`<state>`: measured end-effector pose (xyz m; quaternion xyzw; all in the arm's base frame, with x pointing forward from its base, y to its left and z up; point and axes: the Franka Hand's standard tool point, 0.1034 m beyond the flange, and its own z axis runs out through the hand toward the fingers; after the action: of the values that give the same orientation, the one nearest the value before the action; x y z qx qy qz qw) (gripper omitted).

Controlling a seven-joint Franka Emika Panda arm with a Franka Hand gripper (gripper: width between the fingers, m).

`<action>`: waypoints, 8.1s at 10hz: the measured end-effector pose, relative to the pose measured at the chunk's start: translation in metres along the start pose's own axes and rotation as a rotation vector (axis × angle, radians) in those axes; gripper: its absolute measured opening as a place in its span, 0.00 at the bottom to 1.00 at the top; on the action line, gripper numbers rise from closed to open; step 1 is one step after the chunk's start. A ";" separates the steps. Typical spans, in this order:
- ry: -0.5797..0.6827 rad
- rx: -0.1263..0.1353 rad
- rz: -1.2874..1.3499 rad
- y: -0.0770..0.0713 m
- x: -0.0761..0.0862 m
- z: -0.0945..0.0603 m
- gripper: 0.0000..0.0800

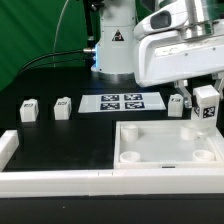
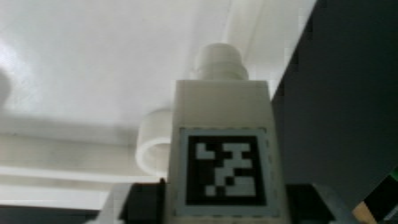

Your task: Assemble one leg

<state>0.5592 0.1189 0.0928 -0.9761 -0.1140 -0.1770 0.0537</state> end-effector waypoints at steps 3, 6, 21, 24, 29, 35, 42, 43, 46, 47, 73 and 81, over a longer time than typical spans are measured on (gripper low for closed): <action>0.018 -0.011 -0.014 0.020 0.028 -0.015 0.37; 0.092 -0.033 -0.059 0.031 0.040 -0.017 0.37; 0.179 -0.032 -0.081 0.017 0.040 0.018 0.37; 0.192 -0.036 -0.076 0.018 0.034 0.028 0.37; 0.227 -0.045 -0.072 0.020 0.034 0.031 0.37; 0.218 -0.041 -0.075 0.018 0.033 0.032 0.66; 0.222 -0.043 -0.075 0.018 0.035 0.029 0.81; 0.224 -0.043 -0.076 0.018 0.037 0.026 0.81; 0.211 -0.041 -0.079 0.018 0.039 0.021 0.81; 0.187 -0.034 -0.081 0.016 0.039 0.022 0.81; -0.285 0.007 0.583 0.016 0.040 0.017 0.37; -0.266 -0.058 1.255 0.010 0.042 0.019 0.37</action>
Offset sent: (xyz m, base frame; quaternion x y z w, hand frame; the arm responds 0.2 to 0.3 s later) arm 0.0278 -0.0113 0.0170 0.0073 0.0032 -0.0349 0.9994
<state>0.6056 0.1201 0.0897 -0.8717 0.4783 0.0078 0.1059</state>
